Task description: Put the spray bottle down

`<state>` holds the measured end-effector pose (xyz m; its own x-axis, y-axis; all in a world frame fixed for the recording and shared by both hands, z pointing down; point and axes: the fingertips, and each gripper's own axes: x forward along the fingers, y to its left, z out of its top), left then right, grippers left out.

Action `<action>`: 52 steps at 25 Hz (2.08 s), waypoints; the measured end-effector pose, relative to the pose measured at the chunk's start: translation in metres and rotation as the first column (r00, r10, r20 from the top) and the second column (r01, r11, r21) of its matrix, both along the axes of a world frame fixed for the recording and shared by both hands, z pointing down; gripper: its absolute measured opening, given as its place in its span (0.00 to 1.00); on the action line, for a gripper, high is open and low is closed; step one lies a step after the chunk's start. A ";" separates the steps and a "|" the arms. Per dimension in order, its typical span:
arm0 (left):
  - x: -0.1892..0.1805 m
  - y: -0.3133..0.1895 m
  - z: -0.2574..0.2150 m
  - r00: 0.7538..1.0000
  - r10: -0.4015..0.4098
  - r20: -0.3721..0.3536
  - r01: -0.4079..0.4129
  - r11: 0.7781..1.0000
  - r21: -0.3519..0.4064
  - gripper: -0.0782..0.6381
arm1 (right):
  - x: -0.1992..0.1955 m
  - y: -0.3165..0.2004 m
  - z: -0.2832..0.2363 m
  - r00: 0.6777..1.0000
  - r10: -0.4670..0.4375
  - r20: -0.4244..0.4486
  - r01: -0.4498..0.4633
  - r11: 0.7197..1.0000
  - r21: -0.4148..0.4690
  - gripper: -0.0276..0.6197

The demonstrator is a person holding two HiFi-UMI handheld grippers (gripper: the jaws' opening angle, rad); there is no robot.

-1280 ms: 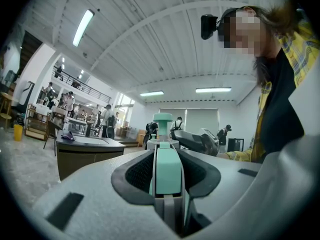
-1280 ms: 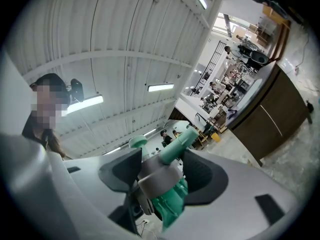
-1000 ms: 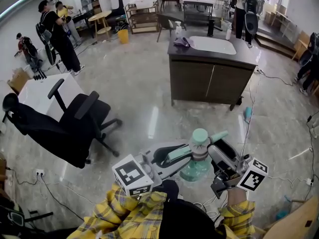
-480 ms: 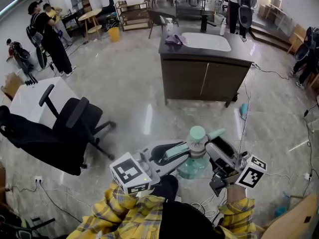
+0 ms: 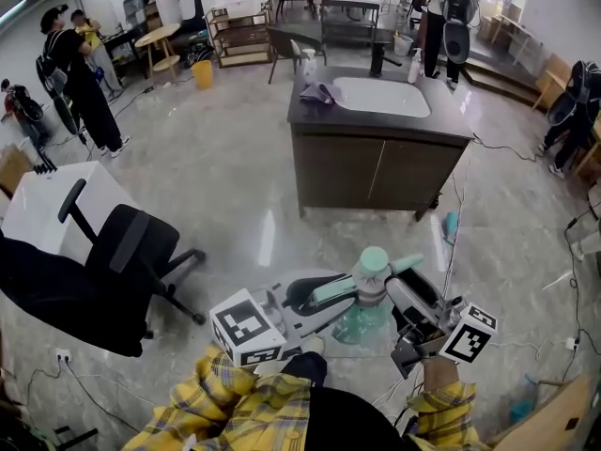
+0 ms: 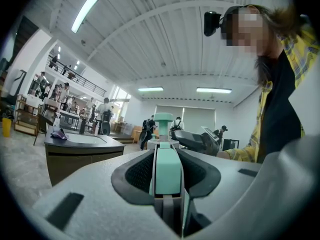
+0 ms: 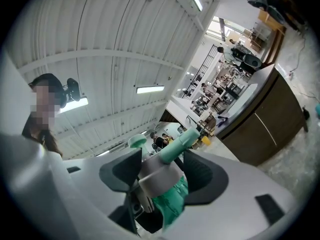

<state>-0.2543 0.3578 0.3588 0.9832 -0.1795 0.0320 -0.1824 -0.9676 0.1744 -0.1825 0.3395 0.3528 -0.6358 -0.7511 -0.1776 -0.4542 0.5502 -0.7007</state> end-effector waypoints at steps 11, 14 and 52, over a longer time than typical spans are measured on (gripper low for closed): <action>-0.006 -0.082 -0.012 1.000 0.021 -0.018 -0.021 1.000 0.000 0.28 | -0.006 -0.081 -0.012 1.000 0.020 0.011 -0.020 1.000 0.010 0.41; -0.010 -0.100 -0.015 0.999 0.030 -0.025 -0.030 1.000 0.000 0.28 | -0.010 -0.098 -0.015 1.000 0.026 0.004 -0.026 1.000 0.011 0.41; 0.165 -0.318 -0.025 1.000 0.010 -0.029 -0.009 0.999 0.038 0.28 | 0.165 -0.316 -0.027 1.000 0.007 -0.002 -0.007 0.999 0.046 0.41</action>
<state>-0.0893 0.0401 0.3341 0.9853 -0.1710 -0.0035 -0.1687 -0.9752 0.1430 -0.0173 0.0232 0.3262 -0.6310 -0.7466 -0.2109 -0.4595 0.5787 -0.6738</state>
